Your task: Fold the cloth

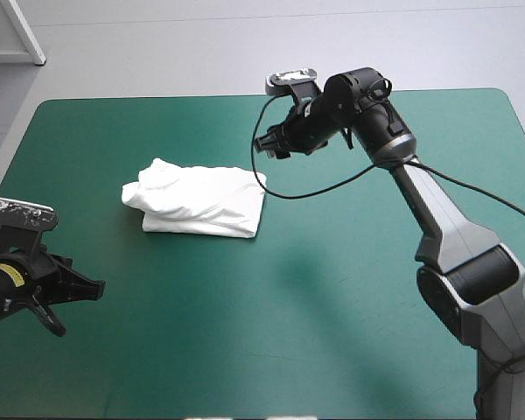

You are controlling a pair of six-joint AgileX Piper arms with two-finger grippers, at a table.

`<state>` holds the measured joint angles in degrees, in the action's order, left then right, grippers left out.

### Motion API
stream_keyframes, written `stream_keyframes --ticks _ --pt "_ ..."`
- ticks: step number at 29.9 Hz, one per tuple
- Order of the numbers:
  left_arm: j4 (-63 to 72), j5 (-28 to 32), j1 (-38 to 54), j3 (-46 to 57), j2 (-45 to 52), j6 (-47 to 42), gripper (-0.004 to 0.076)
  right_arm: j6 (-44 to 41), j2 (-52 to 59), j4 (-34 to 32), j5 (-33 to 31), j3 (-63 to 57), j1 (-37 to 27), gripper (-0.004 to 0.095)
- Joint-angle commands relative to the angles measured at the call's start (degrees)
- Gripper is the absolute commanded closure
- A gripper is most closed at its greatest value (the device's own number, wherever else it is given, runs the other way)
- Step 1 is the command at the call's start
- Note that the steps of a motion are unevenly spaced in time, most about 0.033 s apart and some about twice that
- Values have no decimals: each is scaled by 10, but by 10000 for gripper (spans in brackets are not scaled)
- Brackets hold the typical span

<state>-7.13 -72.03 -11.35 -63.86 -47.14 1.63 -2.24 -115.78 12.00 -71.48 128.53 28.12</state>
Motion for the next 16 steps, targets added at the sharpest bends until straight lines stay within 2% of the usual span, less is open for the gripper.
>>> stream_keyframes --ticks 1,7,16 --pt "0 -19 0 -14 1 -6 732 -11 73 8 9 -96 -2 385" --pt "8 -19 0 -14 1 -6 732 3 62 110 94 -188 2 383" --pt "25 -19 0 -14 1 -6 732 6 -23 142 185 -187 34 383"
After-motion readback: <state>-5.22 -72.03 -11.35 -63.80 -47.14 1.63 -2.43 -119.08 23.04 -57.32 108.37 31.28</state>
